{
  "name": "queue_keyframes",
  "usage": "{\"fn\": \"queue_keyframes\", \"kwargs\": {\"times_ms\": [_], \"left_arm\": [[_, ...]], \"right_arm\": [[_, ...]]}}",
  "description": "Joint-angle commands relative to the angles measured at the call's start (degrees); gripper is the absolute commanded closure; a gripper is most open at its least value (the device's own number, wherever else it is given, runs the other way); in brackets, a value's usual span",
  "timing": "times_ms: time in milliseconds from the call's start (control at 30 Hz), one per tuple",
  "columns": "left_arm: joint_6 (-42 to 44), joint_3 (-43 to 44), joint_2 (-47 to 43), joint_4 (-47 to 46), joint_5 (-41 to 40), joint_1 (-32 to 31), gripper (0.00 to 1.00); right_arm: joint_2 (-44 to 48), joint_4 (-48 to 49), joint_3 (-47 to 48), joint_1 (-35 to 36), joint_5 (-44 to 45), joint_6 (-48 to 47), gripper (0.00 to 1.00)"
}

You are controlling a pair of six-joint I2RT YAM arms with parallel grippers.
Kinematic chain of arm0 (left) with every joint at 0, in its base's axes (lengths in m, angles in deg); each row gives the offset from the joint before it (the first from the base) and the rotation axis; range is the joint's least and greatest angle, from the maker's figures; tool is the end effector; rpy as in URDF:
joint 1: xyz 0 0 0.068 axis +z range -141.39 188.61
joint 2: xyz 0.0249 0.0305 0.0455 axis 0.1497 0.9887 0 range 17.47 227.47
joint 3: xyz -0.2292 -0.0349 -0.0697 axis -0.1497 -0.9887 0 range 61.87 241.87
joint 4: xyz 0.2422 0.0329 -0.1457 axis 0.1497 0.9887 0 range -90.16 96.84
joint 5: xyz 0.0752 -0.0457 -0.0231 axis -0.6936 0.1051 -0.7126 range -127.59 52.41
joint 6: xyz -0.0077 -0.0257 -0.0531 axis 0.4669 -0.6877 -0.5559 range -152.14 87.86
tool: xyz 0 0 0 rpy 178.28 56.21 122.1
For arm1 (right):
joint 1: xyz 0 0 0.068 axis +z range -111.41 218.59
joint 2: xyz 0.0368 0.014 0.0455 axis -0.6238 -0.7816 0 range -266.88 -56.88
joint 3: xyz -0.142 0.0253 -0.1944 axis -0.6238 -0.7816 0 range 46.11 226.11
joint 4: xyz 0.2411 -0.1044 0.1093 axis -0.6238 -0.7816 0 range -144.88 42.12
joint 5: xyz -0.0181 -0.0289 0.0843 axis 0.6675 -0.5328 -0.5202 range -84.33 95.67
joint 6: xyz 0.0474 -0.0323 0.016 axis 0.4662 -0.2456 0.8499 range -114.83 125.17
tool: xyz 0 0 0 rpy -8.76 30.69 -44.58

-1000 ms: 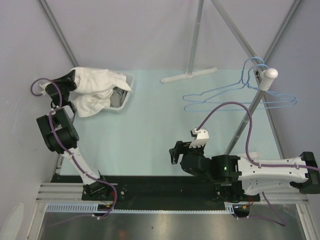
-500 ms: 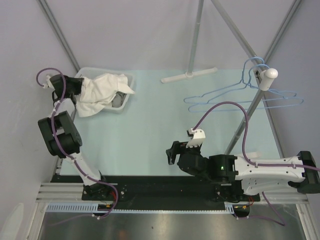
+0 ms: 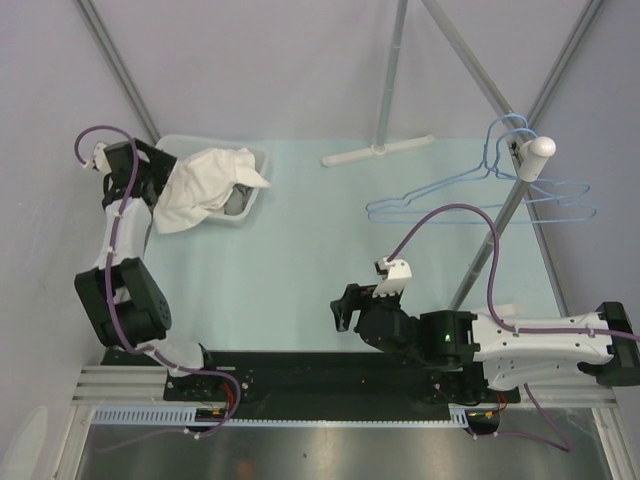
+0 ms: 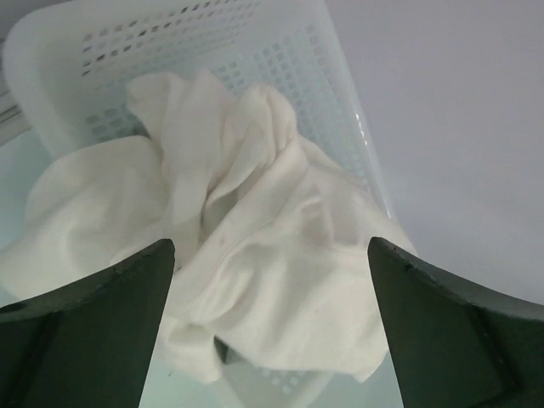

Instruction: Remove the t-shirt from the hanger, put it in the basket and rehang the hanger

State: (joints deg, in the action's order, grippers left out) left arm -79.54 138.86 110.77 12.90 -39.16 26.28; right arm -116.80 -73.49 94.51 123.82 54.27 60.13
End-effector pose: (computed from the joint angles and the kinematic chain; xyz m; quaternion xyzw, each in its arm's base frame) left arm 0.3917 0.1260 0.2695 -0.4700 0.7240 -0.1181 0.4909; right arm 0.0544 0.2581 0.2572 -0.0362 0.8356 0.2561 0.4846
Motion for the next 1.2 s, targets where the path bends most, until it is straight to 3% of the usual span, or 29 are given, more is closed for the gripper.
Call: {"fn": "queue_keyframes", "kwargs": {"times_ms": [0, 100, 300, 467, 533, 633, 833, 1000, 1067, 1100, 1167], "left_arm": [[-0.67, -8.14, -6.01, 5.57, -0.03, 3.15, 0.0], [-2.96, -14.56, -7.07, 3.38, 6.54, 7.54, 0.04], [-1.39, -22.93, -10.59, -3.12, 7.71, 12.82, 0.11], [0.2, -22.32, -5.51, -6.02, 12.62, 14.41, 0.12], [0.37, -23.11, -3.22, -11.89, 18.05, 15.2, 0.16], [-0.94, -26.8, -3.73, -21.3, 20.1, 15.55, 0.2], [-2.52, -26.02, -0.05, -25.01, 21.86, 15.64, 0.22], [-2.53, -25.4, 2.06, -26.96, 21.52, 15.55, 0.46], [-2.96, -25.31, 2.68, -25.9, 21.17, 15.55, 0.6], [-2.96, -25.31, 2.42, -25.2, 20.99, 15.55, 0.73], [-2.96, -25.84, 1.37, -24.66, 19.85, 15.55, 0.79]], "right_arm": [[1.65, 1.52, 0.73, 0.64, 1.59, 1.03, 0.18], [1.65, 1.79, 0.82, 0.81, 1.41, 0.77, 0.18], [1.47, 0.82, 0.82, 0.9, 0.8, 0.94, 0.18], [1.03, 1.08, 0.9, 0.64, 0.62, 1.03, 0.18], [0.6, 1.43, 1.08, 0.73, 0.53, 0.85, 0.18], [-0.02, 1.26, 1.61, 0.73, 0.27, 0.94, 0.18], [-0.2, 1.17, 1.61, 0.73, 0.0, 1.11, 0.18], [-0.2, 1.08, 1.52, 0.64, 0.09, 1.38, 0.18], [-0.37, 1.08, 1.52, 0.55, 0.18, 1.55, 0.18], [-0.55, 1.34, 1.69, 0.55, 0.01, 1.38, 0.18], [-0.9, 1.44, 1.87, 0.46, -0.17, 1.12, 0.18]]}}
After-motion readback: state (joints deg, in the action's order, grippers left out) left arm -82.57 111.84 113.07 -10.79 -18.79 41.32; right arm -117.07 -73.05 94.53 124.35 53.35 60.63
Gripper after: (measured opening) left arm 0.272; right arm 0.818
